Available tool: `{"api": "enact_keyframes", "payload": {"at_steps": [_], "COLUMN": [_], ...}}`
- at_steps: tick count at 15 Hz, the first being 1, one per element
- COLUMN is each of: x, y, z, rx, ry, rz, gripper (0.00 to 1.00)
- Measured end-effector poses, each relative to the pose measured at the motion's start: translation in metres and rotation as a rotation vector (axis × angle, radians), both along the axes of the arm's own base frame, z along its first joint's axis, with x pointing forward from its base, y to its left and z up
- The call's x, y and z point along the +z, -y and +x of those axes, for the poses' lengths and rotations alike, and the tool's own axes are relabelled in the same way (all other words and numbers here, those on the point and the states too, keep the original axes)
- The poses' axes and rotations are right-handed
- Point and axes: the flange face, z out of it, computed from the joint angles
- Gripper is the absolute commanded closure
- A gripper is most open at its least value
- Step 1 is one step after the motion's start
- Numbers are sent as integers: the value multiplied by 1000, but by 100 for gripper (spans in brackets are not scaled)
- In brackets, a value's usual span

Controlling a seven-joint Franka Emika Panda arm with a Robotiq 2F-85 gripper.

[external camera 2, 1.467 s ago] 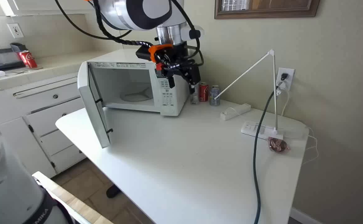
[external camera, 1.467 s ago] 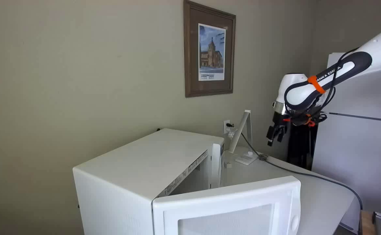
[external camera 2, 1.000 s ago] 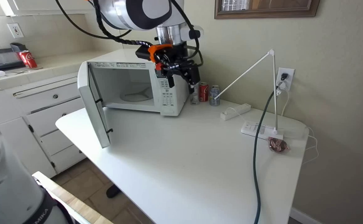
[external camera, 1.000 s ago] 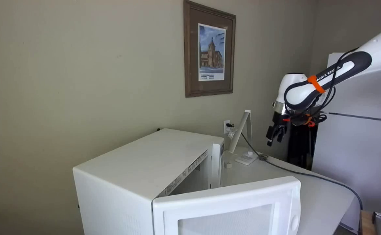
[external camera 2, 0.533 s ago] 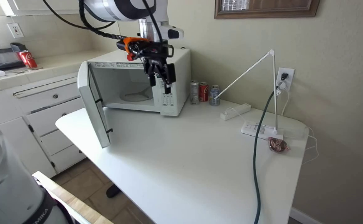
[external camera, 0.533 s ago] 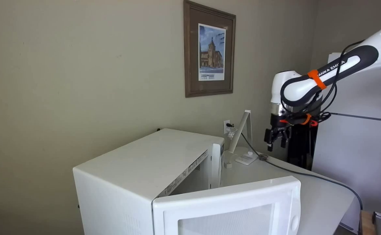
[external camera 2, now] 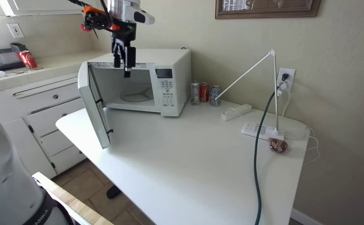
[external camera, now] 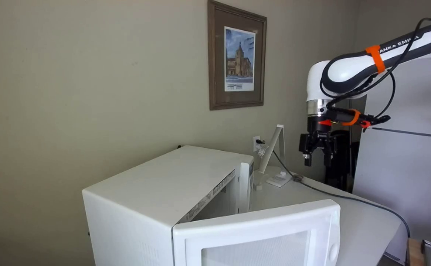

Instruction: Close the microwave

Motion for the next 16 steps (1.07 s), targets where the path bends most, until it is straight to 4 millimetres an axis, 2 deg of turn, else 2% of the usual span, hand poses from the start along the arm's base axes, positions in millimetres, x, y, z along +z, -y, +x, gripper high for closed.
{"api": "enact_keyframes", "payload": {"at_steps": [4,12,16], "x": [14,4,3], "y": [-35,-97,-98], "z": [-13,-28,-28], "rx": [34,117,119], "ry": [-36,-128,-130], "rz": [105,173,171], "gripper": [0,0,0]}}
